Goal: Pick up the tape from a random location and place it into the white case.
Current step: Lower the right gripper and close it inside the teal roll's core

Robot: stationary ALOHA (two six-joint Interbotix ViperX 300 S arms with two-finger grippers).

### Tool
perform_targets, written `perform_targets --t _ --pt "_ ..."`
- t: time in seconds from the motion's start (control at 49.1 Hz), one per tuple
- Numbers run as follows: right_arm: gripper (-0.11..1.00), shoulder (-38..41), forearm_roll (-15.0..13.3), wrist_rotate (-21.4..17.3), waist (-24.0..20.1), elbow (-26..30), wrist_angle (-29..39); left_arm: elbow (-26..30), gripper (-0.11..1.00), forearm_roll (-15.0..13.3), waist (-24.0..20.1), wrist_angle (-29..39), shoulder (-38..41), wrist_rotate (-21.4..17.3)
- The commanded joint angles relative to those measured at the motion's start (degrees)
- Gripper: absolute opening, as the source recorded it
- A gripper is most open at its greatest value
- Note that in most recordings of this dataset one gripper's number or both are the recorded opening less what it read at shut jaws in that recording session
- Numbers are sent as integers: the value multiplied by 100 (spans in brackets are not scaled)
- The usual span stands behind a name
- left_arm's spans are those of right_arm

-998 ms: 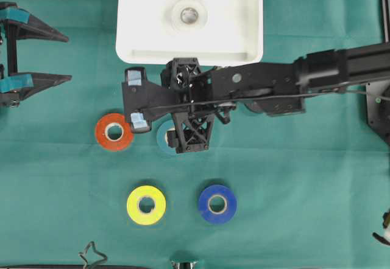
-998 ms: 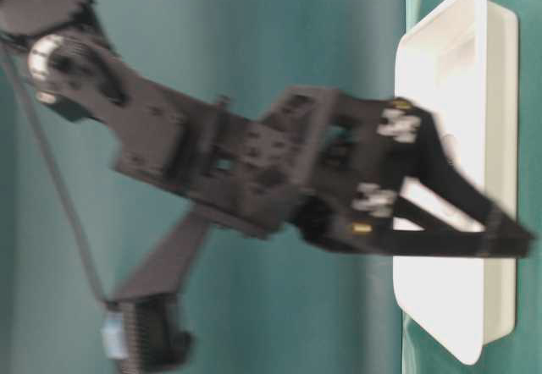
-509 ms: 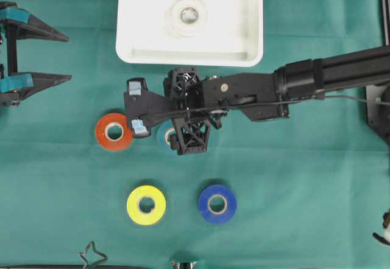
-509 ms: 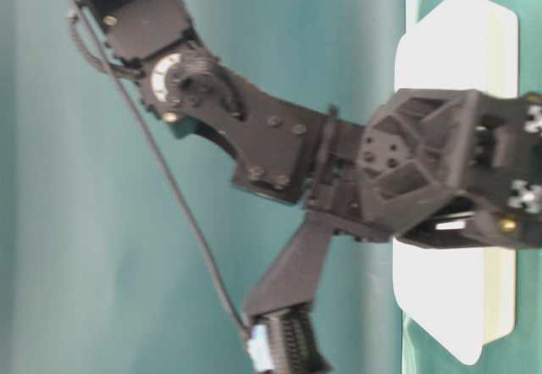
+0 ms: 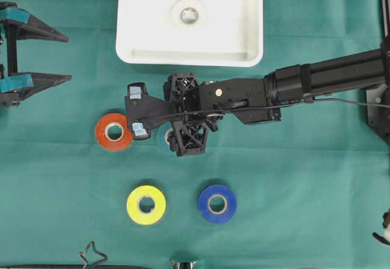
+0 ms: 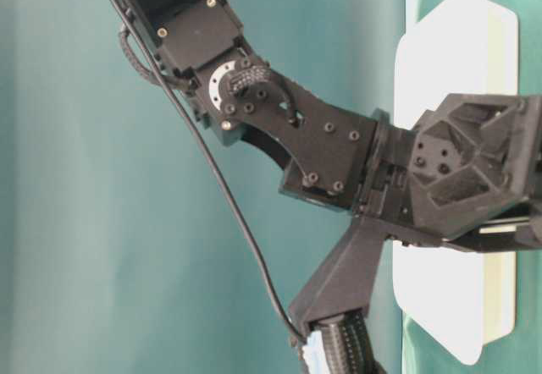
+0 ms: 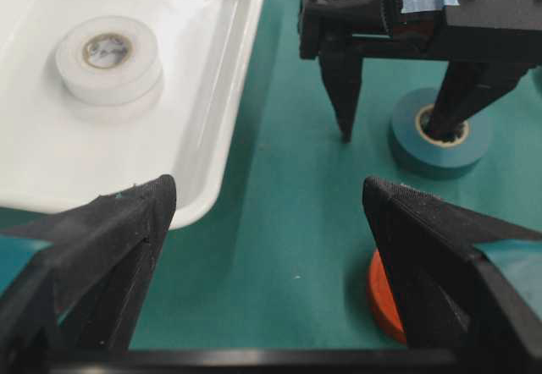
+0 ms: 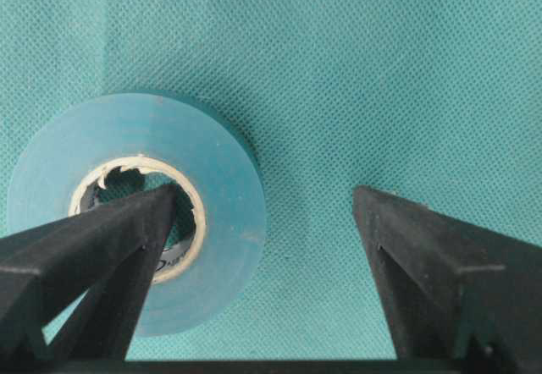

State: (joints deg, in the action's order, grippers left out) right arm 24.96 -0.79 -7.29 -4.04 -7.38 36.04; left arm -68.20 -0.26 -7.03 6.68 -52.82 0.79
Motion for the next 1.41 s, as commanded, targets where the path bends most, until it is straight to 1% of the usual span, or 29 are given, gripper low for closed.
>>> perform_targets --t 0.0,0.061,0.102,0.265,0.326,0.53,0.754,0.835,1.161,1.385 --pt "92 -88 0 35 -26 44 -26 70 98 0 0 -18 35 9" --pt "89 -88 0 53 -26 62 -18 70 98 -9 0 -18 35 9" --pt "85 -88 0 53 -26 79 0 70 98 0 0 -26 35 9" --pt "47 -149 0 70 -53 88 9 70 98 -9 -9 -26 35 9" --pt "41 -176 0 88 -70 88 9 70 98 -9 -18 -26 35 9" --pt "33 -176 0 88 -97 88 9 70 98 0 -18 -18 35 9" --pt "32 -360 0 44 -97 88 35 70 98 -9 -26 -18 35 9" --pt "28 -510 0 35 -97 97 105 70 98 0 -26 -18 35 9" --pt "28 -1099 -9 35 -97 176 606 70 98 -9 -53 -26 35 9" --pt "28 -1468 -26 26 -97 475 1362 70 98 0 -44 -18 35 9"
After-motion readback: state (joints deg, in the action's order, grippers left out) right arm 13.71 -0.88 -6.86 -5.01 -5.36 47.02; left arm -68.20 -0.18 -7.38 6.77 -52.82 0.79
